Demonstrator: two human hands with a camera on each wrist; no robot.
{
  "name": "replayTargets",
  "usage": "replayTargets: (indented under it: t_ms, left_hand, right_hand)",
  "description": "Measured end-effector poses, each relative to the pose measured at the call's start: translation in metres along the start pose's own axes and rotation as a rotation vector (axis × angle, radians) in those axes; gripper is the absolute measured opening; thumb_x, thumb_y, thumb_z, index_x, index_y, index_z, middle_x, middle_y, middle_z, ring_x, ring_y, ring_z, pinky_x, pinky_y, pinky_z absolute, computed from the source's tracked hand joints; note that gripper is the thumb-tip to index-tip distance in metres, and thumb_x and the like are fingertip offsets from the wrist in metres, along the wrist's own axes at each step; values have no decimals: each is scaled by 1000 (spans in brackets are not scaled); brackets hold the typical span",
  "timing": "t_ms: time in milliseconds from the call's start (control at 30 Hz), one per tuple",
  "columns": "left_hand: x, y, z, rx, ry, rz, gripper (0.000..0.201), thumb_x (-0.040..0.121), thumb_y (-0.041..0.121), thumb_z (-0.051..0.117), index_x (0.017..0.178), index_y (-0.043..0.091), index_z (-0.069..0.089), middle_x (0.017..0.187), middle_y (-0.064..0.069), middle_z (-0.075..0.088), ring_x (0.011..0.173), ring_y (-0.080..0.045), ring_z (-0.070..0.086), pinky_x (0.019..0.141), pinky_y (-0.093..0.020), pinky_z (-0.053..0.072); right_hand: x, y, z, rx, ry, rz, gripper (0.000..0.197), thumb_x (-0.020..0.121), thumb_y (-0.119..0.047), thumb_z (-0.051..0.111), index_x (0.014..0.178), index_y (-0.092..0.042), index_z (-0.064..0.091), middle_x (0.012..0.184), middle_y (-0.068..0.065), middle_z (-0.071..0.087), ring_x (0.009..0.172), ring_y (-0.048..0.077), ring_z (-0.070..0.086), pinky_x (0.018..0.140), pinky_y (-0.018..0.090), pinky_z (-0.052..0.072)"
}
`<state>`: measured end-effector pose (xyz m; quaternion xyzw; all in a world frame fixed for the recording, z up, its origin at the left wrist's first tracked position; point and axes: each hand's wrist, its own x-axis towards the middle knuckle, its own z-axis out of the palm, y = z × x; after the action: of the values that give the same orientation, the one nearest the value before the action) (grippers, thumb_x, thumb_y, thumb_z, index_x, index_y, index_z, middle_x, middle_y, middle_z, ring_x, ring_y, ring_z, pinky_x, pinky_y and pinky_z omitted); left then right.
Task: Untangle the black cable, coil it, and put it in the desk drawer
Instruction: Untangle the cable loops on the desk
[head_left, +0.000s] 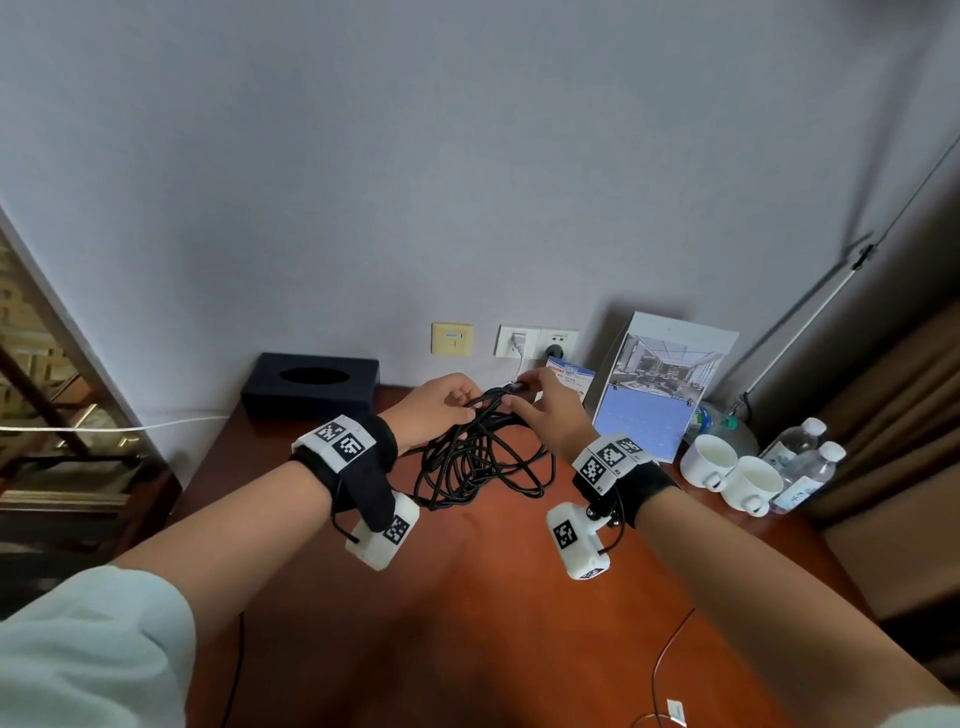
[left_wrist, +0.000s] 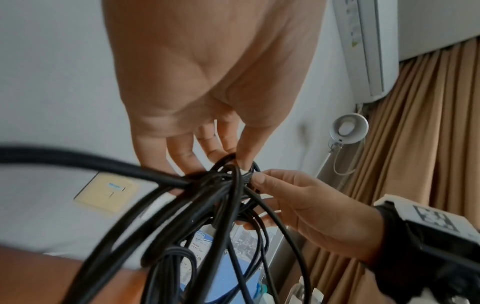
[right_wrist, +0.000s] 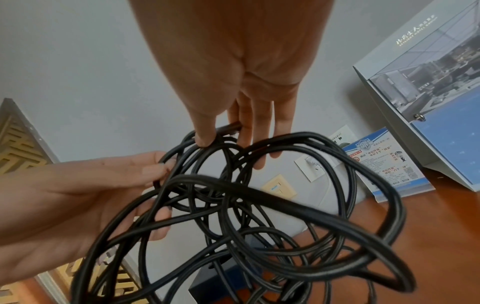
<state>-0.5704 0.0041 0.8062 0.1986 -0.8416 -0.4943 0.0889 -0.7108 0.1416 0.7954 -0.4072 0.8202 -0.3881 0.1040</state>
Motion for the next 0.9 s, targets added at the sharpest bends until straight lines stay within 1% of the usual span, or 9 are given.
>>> replayTargets:
  t_ms: [133,233,367,467,567,667,800,867,900]
  left_hand:
    - [2,0,8,139,28,39,9,93,26,58,94,17,60,95,4,59,88,-13,54,85,-29,43]
    - [1,-1,14,293,66,154,11,95,28,54,94,17,58,80,13,55,77,-11,52,72,-26,39]
    - [3,-6,12,293,56,153,11,97,24,52,99,17,61,75,10,58,62,-5,51,71,-31,46]
    - [3,-11,10,133,14,102,14,97,20,51,104,17,63,68,7,56,54,-4,46,60,-23,43]
    - [2,-16,9,-53,-50,28,18,98,17,50,109,15,63,68,3,52,54,-8,41,50,-17,36]
    - [0,-23,6,-180,-86,-7,20,98,18,48,112,13,61,69,3,48,51,-6,36,51,-20,32]
    - [0,-33,4,-347,-104,-73,19,99,24,47,105,15,62,67,7,49,56,-12,36,67,-33,39]
    - [-2,-35,0,-469,-108,-93,19,101,25,43,100,16,60,73,5,51,59,-18,49,68,-33,39]
    - [-2,-36,-3,-566,-119,-106,19,102,24,40,99,16,57,78,3,53,70,-24,62,72,-32,44]
  right_hand:
    - [-2,2,-1,-73,-7,-1,37,91,-30,63,118,-7,53,104,4,65,76,10,56,68,16,41]
    - [-2,4,-4,-159,-33,-34,32,92,-31,61,113,-7,57,100,4,67,83,17,59,73,24,40]
    - [0,15,-5,-192,-92,-59,25,95,-32,56,105,-10,61,93,5,71,86,20,65,74,28,48]
    - [0,24,-4,-106,-117,-51,16,94,-24,59,101,-10,64,89,4,71,83,19,66,80,35,54]
    - [0,27,-2,28,-157,-19,5,92,-17,63,95,-13,63,89,4,71,83,18,67,79,33,56]
    - [1,25,-1,154,-195,25,5,92,-14,62,89,-18,61,89,6,72,80,16,67,77,28,55]
    - [4,17,0,283,-225,88,7,94,-6,57,97,-6,63,78,3,68,71,12,62,69,21,52]
    - [6,19,2,328,-222,109,9,94,-3,54,94,-6,63,76,6,66,72,19,60,71,28,52]
    - [7,22,2,342,-206,121,12,95,-3,53,92,-8,63,76,7,66,73,22,60,73,33,52]
